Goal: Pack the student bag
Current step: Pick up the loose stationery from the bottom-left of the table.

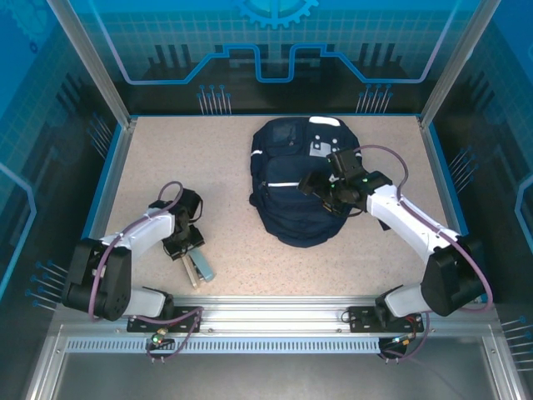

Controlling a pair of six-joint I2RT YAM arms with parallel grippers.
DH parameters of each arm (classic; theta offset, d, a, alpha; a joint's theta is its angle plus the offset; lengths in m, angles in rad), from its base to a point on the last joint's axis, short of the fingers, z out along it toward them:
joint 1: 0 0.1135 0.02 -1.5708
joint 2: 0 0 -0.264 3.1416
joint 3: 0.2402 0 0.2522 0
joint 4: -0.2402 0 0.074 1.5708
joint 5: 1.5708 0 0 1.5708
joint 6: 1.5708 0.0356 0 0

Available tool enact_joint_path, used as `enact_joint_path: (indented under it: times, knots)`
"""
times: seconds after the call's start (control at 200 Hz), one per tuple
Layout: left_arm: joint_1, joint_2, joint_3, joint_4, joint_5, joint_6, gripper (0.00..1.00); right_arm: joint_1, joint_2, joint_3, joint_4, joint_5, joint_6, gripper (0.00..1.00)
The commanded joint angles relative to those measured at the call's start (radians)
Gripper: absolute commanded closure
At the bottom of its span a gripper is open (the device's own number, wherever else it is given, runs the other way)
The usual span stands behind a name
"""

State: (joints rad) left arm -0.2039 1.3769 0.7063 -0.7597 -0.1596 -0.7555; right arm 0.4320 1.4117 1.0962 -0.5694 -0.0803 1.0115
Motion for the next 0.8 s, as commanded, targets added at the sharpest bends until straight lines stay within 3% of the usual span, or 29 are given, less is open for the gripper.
enact_joint_path:
  times: [0.0,0.18,0.445,0.56,0.795]
  knots:
    - [-0.034,0.0,0.056,0.052,0.07,0.032,0.5,0.003,-0.03,0.01,-0.032,0.016,-0.024,0.13]
    - [-0.108,-0.02,0.14,0.11,0.165,0.056,0.51,0.016,-0.029,0.029,-0.025,-0.058,-0.133,0.13]
    - [-0.171,0.009,0.27,0.212,0.333,0.072,0.54,0.166,0.11,0.146,0.002,-0.349,-0.362,0.16]
    - [-0.182,0.032,0.297,0.263,0.397,0.062,0.55,0.226,0.189,0.172,0.04,-0.441,-0.363,0.2]
    - [-0.191,0.077,0.343,0.303,0.448,0.037,0.55,0.258,0.25,0.162,0.115,-0.492,-0.324,0.24]
